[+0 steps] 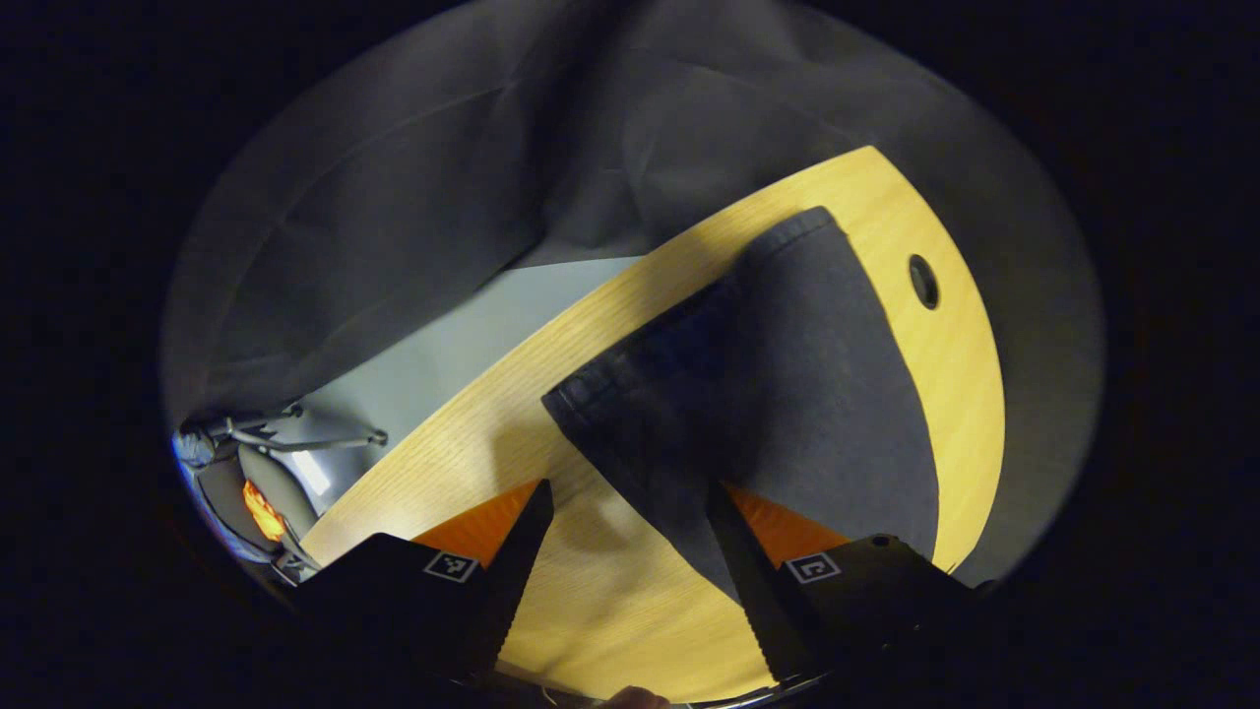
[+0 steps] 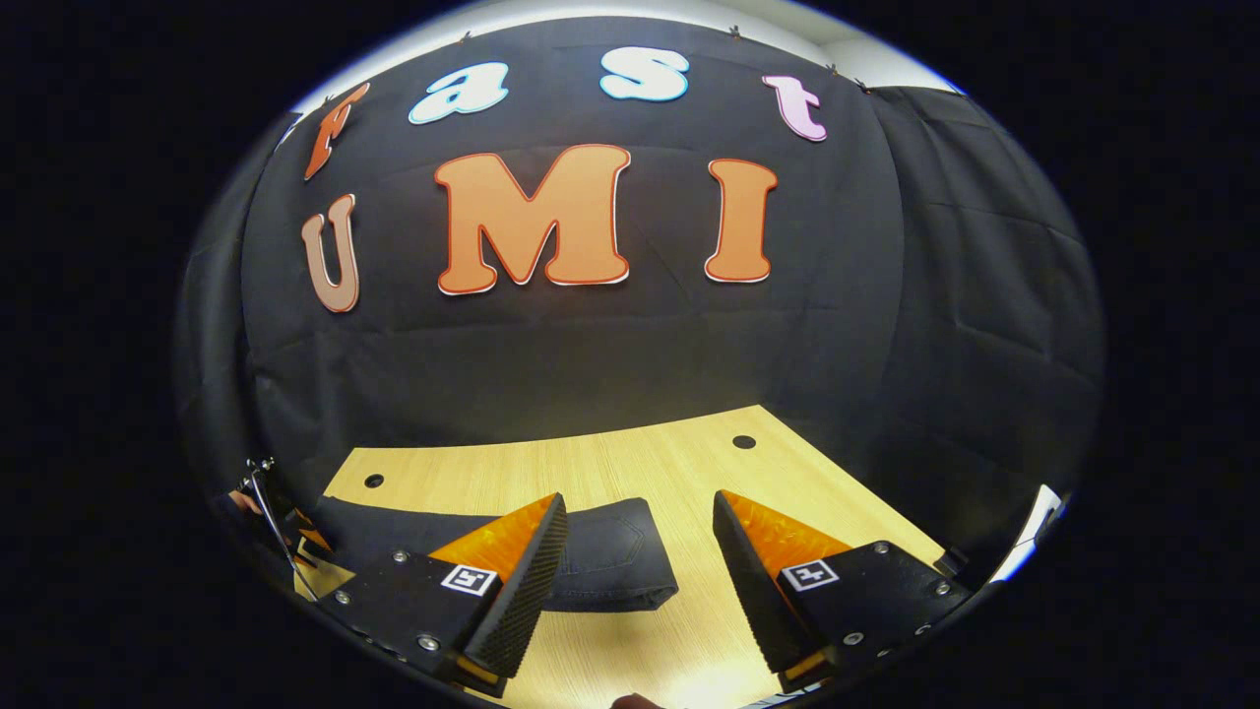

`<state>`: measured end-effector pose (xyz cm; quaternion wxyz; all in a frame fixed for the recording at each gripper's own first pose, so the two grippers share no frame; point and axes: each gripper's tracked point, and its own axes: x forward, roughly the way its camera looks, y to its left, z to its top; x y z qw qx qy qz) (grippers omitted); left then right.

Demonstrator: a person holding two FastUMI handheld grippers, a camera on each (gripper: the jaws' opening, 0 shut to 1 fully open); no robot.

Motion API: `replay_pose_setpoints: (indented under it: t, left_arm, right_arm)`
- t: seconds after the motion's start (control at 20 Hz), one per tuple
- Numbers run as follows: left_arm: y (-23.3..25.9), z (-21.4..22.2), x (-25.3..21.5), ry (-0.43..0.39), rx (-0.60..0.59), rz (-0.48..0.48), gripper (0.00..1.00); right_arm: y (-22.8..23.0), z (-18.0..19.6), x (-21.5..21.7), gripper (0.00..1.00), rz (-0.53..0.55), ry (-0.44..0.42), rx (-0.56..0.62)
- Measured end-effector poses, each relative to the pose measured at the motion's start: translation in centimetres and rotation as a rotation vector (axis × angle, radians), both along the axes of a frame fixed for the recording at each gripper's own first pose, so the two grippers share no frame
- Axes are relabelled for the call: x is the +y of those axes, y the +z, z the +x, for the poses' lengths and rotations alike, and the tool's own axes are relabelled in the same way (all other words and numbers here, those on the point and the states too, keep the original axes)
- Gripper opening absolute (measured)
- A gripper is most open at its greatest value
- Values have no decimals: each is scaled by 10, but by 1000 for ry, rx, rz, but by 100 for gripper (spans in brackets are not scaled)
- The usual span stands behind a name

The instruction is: Grasp the waist and the cuffs of the jeans and fold them to make the two legs overlap; first hold the waist and fold one-third of the jeans toward the cuffs, then hold the cuffs and fold the remaining one-third in the same direction to finish folding.

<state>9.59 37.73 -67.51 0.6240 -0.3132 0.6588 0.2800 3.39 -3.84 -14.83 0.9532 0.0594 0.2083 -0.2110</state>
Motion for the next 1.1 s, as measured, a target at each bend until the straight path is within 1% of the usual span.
replay_pose_setpoints:
  t: [0.15, 0.25, 0.35, 0.4, 0.5, 0.55, 0.65, 0.75, 0.8, 0.9, 0.95, 1.05, 1.1]
  left_arm:
    - [0, -2, 0, -2, 62, 63, 97]
    - [-2, 3, -1, 10, 52, 93, 97]
    - [0, 6, -2, 25, 40, 110, 93]
    - [-4, 8, -5, 29, 28, 115, 88]
    - [-5, 22, -11, -15, -28, 141, 74]
    - [-6, 30, -16, -38, -75, 147, 52]
    - [-7, 38, -21, -65, -133, 156, 7]
    - [-8, 46, -22, -79, -240, 129, 7]
    - [-8, 51, -24, -96, -285, 102, 2]
    - [4, 55, -23, -74, -380, 74, 2]
    - [13, 60, -25, -66, -432, 66, 2]
    - [42, 65, -30, -74, -519, 65, 0]
    - [54, 69, -36, -69, -562, 60, 2]
  right_arm:
    - [-5, 4, 0, 89, 26, 2, -8]
    - [-6, 8, 3, 89, 39, 18, -11]
    - [-8, 13, 3, 90, 40, 46, -3]
    - [-9, 14, 1, 89, 37, 54, 7]
    - [-7, 18, -2, 90, 41, 69, 6]
    - [-7, 18, -3, 90, 48, 74, 5]
    - [-7, 16, -8, 90, 47, 86, 4]
    - [-9, 13, -18, 90, 36, 95, 6]
    - [-12, 13, -23, 90, 44, 104, 9]
    - [-23, 14, -32, 90, 75, 123, 44]
    - [-24, 17, -35, 90, 76, 132, 45]
    - [-24, 27, -44, 89, 75, 145, 44]
    - [-25, 31, -44, 90, 85, 155, 43]
